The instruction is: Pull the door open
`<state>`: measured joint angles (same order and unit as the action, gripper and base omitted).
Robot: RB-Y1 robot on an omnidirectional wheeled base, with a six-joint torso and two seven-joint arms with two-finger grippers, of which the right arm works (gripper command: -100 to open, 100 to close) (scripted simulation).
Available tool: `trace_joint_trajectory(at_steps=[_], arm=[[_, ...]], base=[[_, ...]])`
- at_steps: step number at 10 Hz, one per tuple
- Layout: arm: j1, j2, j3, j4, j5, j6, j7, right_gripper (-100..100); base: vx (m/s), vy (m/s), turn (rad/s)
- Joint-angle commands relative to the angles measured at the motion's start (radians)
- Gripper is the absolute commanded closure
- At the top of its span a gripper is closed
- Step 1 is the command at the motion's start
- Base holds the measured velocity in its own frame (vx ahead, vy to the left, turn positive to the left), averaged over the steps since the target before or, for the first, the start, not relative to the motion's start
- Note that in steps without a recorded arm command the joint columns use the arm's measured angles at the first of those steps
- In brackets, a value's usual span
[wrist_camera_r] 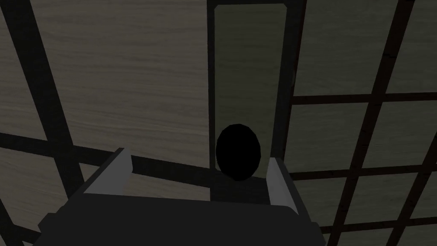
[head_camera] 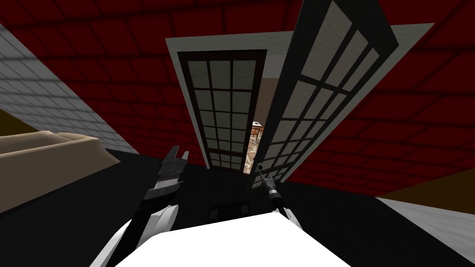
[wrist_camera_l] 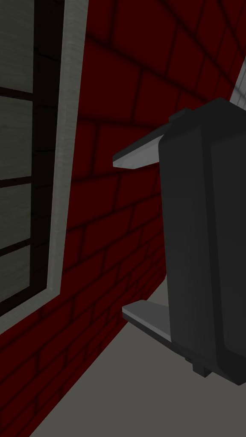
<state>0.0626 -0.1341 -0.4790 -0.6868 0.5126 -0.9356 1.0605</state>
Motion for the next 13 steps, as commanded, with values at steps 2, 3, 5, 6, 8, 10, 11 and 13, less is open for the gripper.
trace_joint_trajectory(at_steps=[2,3,5,6,8,10,11,13], arm=[[0.002,-0.011,0.034,-0.024,0.030,-0.032,-0.009,-100],[0.000,-0.021,0.052,-0.032,0.046,-0.049,-0.015,-100],[-0.003,-0.031,0.072,-0.040,0.063,-0.068,-0.022,-100],[-0.001,-0.025,0.066,-0.042,0.058,-0.059,-0.018,-100],[0.001,-0.031,0.055,-0.036,0.053,-0.066,-0.020,-100],[0.003,-0.038,0.039,-0.026,0.045,-0.074,-0.020,-100],[0.004,-0.041,0.032,-0.021,0.041,-0.078,-0.019,-100],[0.006,-0.046,0.019,-0.013,0.035,-0.085,-0.019,-100]], base=[[-0.209,-0.099,0.121],[-0.166,-0.072,0.090],[-0.192,-0.038,0.103],[-0.086,-0.012,0.012],[0.142,0.017,0.081],[0.197,0.011,0.079],[0.201,0.009,0.099],[0.207,0.004,0.076]])
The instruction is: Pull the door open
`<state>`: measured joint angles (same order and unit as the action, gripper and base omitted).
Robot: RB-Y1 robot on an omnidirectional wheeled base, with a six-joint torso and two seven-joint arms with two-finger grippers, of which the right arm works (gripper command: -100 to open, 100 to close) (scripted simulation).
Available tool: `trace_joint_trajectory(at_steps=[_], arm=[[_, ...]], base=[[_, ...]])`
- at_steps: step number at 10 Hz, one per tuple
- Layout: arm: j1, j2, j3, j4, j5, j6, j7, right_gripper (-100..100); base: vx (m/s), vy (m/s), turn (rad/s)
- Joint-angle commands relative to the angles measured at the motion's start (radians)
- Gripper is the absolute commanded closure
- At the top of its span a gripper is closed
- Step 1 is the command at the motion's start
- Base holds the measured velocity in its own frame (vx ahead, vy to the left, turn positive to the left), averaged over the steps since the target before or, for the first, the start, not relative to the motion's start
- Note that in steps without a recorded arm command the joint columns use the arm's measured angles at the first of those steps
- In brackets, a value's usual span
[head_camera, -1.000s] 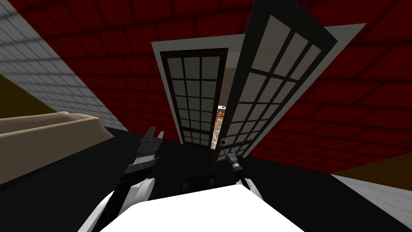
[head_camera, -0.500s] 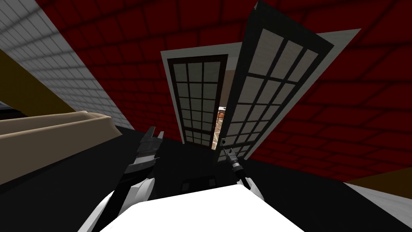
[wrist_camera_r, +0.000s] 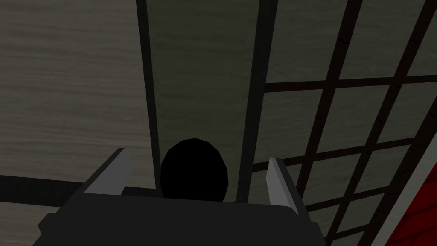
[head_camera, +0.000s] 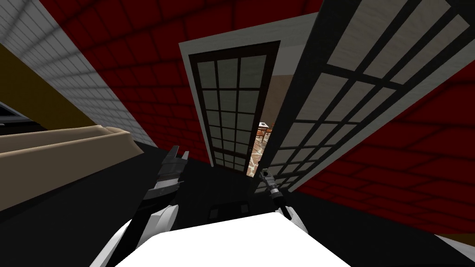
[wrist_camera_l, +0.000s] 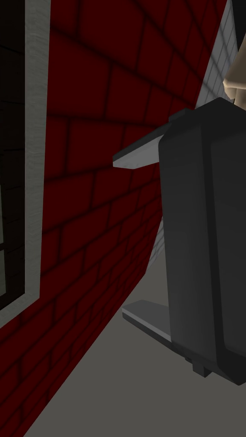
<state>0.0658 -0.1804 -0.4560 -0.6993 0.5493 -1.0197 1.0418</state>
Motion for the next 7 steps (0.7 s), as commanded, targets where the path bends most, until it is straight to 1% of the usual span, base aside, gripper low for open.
trace_joint_trajectory(at_steps=[1,2,7], arm=[[0.000,0.000,0.000,0.000,0.000,0.000,0.000,-100],[0.000,0.000,0.000,0.000,0.000,0.000,0.000,100],[0.000,0.000,0.000,0.000,0.000,0.000,0.000,100]], base=[[0.080,0.009,-0.008],[-0.017,0.002,0.003],[-0.013,-0.003,0.003]])
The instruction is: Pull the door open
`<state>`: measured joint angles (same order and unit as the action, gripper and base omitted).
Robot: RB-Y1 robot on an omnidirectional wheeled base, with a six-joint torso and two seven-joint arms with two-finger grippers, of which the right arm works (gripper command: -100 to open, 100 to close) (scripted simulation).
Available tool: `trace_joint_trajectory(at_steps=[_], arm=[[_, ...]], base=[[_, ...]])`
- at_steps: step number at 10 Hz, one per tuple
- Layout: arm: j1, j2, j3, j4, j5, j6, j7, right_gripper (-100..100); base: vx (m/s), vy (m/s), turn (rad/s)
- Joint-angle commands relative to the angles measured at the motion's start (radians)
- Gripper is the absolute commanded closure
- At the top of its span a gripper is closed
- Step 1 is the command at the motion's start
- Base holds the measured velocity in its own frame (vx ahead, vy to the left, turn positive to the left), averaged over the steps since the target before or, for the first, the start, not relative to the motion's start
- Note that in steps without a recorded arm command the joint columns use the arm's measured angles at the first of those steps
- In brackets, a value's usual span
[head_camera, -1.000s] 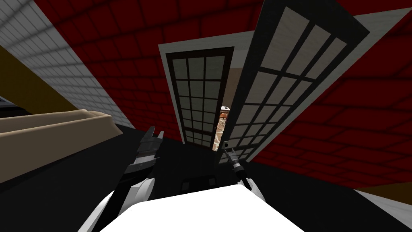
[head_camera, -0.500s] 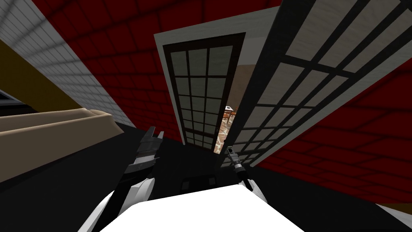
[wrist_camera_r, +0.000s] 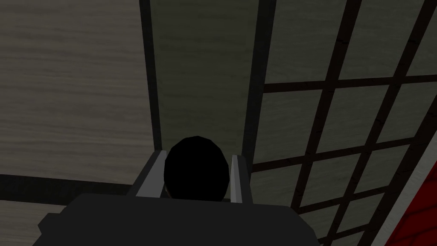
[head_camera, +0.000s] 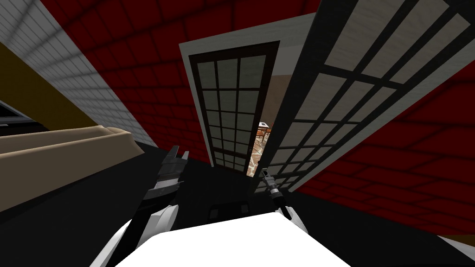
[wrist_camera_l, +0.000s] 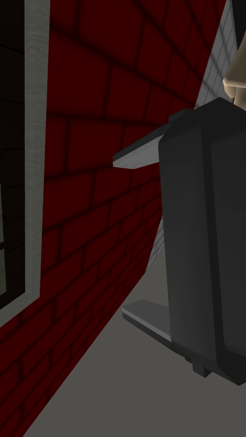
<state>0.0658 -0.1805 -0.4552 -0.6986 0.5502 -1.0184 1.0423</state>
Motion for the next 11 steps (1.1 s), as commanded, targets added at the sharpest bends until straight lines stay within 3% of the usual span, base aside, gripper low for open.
trace_joint_trajectory(at_steps=[1,7,11], arm=[[-0.001,-0.001,0.009,0.000,-0.015,0.002,-0.034,100],[-0.005,-0.004,0.035,-0.001,-0.056,0.009,-0.129,100],[-0.008,-0.007,0.061,-0.001,-0.099,0.016,-0.232,100]], base=[[-0.033,-0.007,0.043],[-0.038,-0.014,0.032],[-0.050,-0.018,0.044]])
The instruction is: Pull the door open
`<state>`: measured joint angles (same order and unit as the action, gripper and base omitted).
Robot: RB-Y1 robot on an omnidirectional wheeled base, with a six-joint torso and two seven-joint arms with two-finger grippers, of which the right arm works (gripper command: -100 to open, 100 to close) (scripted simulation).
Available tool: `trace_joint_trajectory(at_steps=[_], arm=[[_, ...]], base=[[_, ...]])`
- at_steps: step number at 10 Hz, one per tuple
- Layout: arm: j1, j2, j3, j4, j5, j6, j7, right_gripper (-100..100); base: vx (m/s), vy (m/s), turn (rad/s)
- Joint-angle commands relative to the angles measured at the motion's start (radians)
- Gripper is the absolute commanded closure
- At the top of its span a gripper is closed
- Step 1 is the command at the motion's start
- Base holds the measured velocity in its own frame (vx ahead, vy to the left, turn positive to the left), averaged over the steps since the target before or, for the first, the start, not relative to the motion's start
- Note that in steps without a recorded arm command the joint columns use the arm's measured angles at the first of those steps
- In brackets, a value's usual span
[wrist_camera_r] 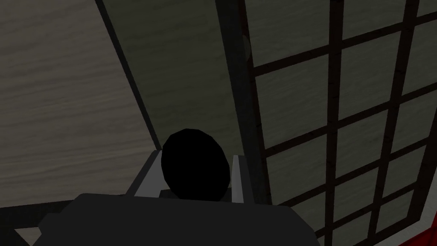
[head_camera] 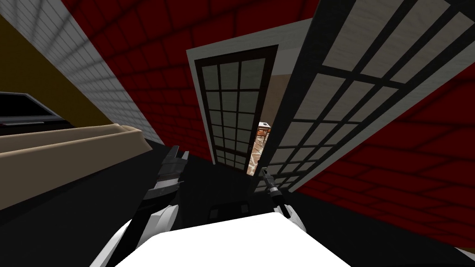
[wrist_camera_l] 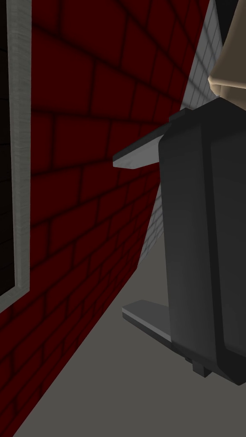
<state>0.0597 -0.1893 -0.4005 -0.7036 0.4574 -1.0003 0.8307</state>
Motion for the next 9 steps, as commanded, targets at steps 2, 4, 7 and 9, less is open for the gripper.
trace_joint_trajectory(at_steps=[2,4,7,9], arm=[[-0.004,0.000,0.022,0.003,-0.031,0.001,-0.076,100],[-0.005,-0.001,0.030,0.003,-0.044,0.004,-0.112,100],[-0.008,-0.003,0.047,0.003,-0.072,0.008,-0.180,100],[-0.010,-0.005,0.065,0.002,-0.101,0.012,-0.241,100]], base=[[-0.050,-0.015,0.045],[-0.043,-0.020,0.042],[-0.040,-0.014,0.034],[-0.039,-0.017,0.044]])
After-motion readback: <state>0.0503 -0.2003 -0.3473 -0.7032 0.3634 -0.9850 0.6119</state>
